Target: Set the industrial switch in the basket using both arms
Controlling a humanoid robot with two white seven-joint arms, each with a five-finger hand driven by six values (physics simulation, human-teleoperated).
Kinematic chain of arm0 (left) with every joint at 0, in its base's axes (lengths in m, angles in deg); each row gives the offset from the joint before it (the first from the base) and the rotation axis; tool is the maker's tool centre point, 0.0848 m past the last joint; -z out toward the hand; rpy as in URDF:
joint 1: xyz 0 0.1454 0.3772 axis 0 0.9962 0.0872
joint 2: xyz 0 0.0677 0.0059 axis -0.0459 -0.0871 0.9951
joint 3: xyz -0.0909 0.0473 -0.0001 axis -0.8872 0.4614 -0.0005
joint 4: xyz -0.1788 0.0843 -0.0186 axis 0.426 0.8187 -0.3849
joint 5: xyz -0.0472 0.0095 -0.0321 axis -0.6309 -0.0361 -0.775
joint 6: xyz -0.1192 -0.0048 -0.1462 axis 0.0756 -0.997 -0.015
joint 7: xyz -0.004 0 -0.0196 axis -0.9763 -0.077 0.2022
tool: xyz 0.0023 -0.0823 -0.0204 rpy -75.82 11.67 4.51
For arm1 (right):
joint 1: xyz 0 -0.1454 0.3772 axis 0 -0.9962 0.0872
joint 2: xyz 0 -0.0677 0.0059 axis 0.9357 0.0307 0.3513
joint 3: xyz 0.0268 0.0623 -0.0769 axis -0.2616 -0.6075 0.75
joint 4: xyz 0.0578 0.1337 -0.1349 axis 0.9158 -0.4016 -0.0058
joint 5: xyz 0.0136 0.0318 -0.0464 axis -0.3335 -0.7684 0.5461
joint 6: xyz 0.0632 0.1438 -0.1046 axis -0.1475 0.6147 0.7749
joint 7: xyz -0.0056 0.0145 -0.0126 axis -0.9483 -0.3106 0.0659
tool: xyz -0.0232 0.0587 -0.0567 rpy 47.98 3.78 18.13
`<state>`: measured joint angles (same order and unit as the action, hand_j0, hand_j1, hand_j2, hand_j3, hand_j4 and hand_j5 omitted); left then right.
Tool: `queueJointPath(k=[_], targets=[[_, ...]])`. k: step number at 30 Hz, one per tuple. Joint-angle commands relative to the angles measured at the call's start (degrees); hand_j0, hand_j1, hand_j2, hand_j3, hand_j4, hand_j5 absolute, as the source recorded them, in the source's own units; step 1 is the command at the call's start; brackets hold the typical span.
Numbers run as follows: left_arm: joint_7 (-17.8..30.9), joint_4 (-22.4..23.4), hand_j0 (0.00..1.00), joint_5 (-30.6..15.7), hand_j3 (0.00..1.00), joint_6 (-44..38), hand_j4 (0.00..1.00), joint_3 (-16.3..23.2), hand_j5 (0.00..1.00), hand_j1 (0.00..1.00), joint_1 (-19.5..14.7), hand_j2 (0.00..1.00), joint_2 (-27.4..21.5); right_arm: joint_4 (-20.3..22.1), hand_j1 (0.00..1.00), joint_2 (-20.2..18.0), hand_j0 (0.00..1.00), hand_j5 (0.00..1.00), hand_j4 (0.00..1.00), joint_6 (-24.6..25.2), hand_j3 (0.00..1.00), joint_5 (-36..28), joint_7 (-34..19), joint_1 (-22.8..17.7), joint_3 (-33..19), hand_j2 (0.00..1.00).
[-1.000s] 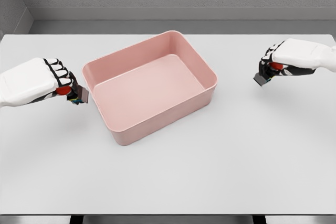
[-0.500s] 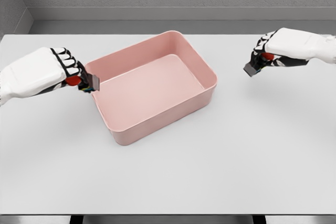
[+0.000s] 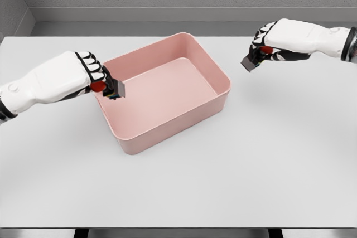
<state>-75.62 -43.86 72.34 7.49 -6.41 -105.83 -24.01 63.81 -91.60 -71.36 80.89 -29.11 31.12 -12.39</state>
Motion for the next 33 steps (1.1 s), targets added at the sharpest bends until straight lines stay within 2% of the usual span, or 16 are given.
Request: queueJointPath(k=[1, 3, 4, 5, 7, 8, 15, 20, 24, 27, 31, 33], targets=[[0.67, 0.4, 0.45, 0.05, 0.45, 0.0, 0.45, 0.53, 0.45, 0.45, 0.0, 0.45, 1.62, 0.06, 0.48, 1.07, 0.48, 0.48, 0.48, 0.14, 0.48, -0.35, 0.04, 0.0, -0.02, 0.48], [0.76, 1.19, 0.46, 0.22, 0.46, 0.0, 0.46, 1.14, 0.46, 0.46, -1.23, 0.46, 2.77, 0.15, 0.48, 1.59, 0.48, 0.48, 0.48, 0.14, 0.48, -0.35, 0.04, 0.09, 0.07, 0.48], [0.76, 2.68, 0.46, 0.22, 0.46, 0.0, 0.46, 3.25, 0.46, 0.46, -3.16, 0.46, 4.17, 0.5, 0.48, 2.3, 0.48, 0.48, 0.48, 0.14, 0.48, -0.35, 0.04, 0.26, 0.07, 0.48], [0.85, 3.39, 0.46, 0.22, 0.46, 0.0, 0.46, 3.78, 0.46, 0.46, -3.95, 0.46, 4.44, 0.5, 0.48, 2.38, 0.48, 0.48, 0.48, 0.14, 0.48, -0.35, 0.04, 0.35, 0.07, 0.48], [2.34, 4.18, 0.46, 0.22, 0.46, 0.0, 0.46, 3.96, 0.46, 0.46, -4.57, 0.46, 6.28, 0.5, 0.48, 3.0, 0.48, 0.48, 0.48, 0.14, 0.48, -0.35, 0.04, 0.7, 0.07, 0.48], [2.78, 4.35, 0.46, 0.31, 0.46, 0.0, 0.46, 5.36, 0.46, 0.46, -4.75, 0.46, 6.9, 0.5, 0.48, 3.26, 0.48, 0.48, 0.48, 0.14, 0.48, -0.35, 0.04, 0.7, 0.07, 0.48], [2.87, 9.72, 0.47, 3.3, 0.47, 0.0, 0.47, 7.56, 0.47, 0.47, -7.82, 0.47, 11.38, 2.61, 0.48, 4.67, 0.48, 0.48, 0.48, 0.14, 0.48, -0.35, 0.04, 1.67, 0.07, 0.48], [2.87, 11.82, 0.47, 3.56, 0.47, 0.0, 0.47, 7.56, 0.47, 0.47, -8.44, 0.47, 11.91, 3.14, 0.48, 7.66, 0.48, 0.48, 0.48, 0.14, 0.48, -0.26, -0.13, 2.64, 0.51, 0.48], [2.87, 13.32, 0.5, 4.18, 0.5, 0.0, 0.5, 7.48, 0.5, 0.5, -8.44, 0.5, 12.0, 3.58, 0.48, 8.62, 0.48, 0.48, 0.48, 0.14, 0.48, -0.35, -0.13, 2.73, 0.69, 0.48], [2.87, 14.37, 0.66, 4.88, 0.66, 0.0, 0.66, 7.48, 0.66, 0.66, -8.96, 0.66, 12.35, 4.11, 0.48, 9.24, 0.48, 0.48, 0.48, 0.14, 0.48, -0.26, -0.31, 2.73, 0.77, 0.48], [2.78, 14.29, 1.0, 4.7, 1.0, 0.0, 1.0, 7.48, 1.0, 1.0, -8.88, 1.0, 12.35, 4.63, 0.48, 10.03, 0.48, 0.48, 0.48, 0.14, 0.48, -0.26, -0.48, 2.81, 1.13, 0.48], [2.69, 14.29, 1.0, 4.62, 1.0, 0.0, 1.0, 7.39, 1.0, 1.0, -8.88, 1.0, 12.17, 4.63, 0.49, 10.82, 0.49, 0.49, 0.49, 0.14, 0.49, -0.26, -0.48, 3.16, 1.13, 0.49]])
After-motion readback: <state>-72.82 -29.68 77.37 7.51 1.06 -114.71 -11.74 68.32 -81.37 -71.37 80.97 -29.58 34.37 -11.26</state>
